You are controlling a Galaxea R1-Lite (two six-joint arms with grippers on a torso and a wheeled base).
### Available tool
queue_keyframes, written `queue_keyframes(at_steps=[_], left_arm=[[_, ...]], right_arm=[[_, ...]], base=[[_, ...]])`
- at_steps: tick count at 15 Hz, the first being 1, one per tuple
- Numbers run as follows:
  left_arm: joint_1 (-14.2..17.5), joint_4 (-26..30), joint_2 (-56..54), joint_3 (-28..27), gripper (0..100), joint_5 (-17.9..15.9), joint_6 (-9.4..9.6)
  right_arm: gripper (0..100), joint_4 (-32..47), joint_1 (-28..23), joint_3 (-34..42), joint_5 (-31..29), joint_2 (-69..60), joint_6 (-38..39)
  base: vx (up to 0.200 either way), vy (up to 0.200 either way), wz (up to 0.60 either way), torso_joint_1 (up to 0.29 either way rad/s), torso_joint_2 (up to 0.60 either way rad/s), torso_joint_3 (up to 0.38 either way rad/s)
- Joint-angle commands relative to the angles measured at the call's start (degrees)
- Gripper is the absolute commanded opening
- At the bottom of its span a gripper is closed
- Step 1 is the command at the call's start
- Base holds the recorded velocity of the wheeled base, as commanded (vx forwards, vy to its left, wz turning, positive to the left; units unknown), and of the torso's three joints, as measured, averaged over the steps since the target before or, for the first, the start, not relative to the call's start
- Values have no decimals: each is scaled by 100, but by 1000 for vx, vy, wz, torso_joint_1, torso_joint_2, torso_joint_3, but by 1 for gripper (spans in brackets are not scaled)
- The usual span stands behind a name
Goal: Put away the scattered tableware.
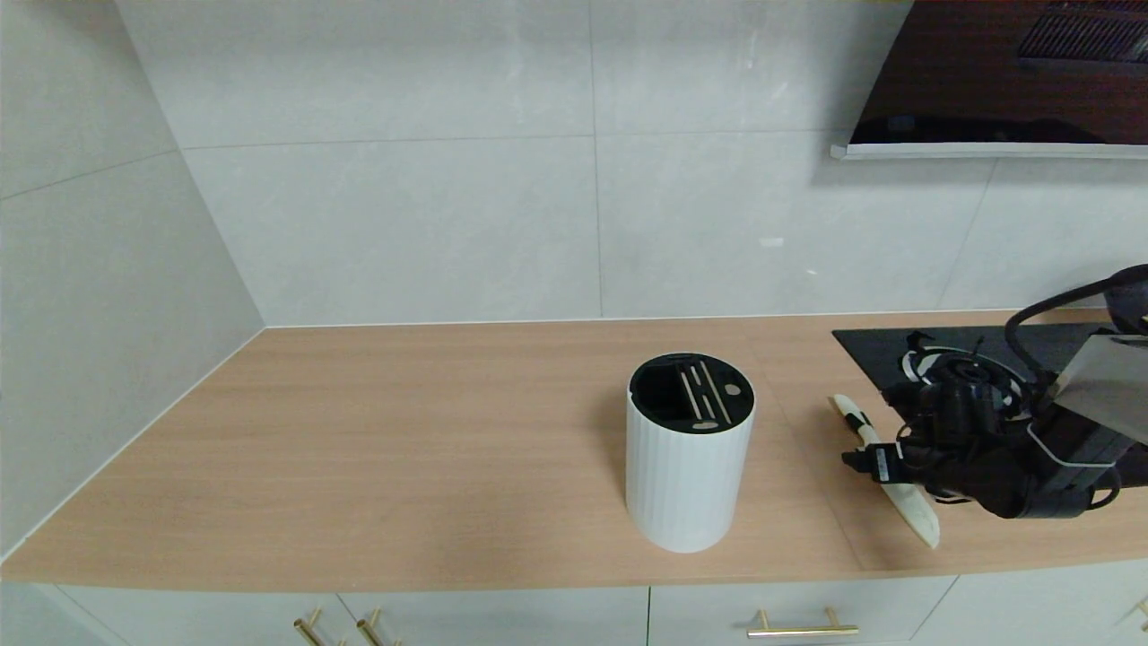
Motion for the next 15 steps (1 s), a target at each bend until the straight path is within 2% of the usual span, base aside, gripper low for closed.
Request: queue_keyframes(at_steps=[1, 8, 9, 15], left_arm=[[2, -2, 0, 1, 100, -2, 0], [2, -2, 0, 1, 100, -2, 0], [2, -2, 0, 1, 100, -2, 0], [2, -2, 0, 1, 100, -2, 0]], right_arm=[[100, -4, -14, -9, -13, 15, -4], [100, -4, -23, -27, -30, 67, -4], [0, -4, -23, -27, -30, 85, -4], [0, -4, -6, -9, -4, 173, -13]], base=[[0, 0, 0, 0, 0, 0], [0, 0, 0, 0, 0, 0], [0, 0, 0, 0, 0, 0], [0, 0, 0, 0, 0, 0]])
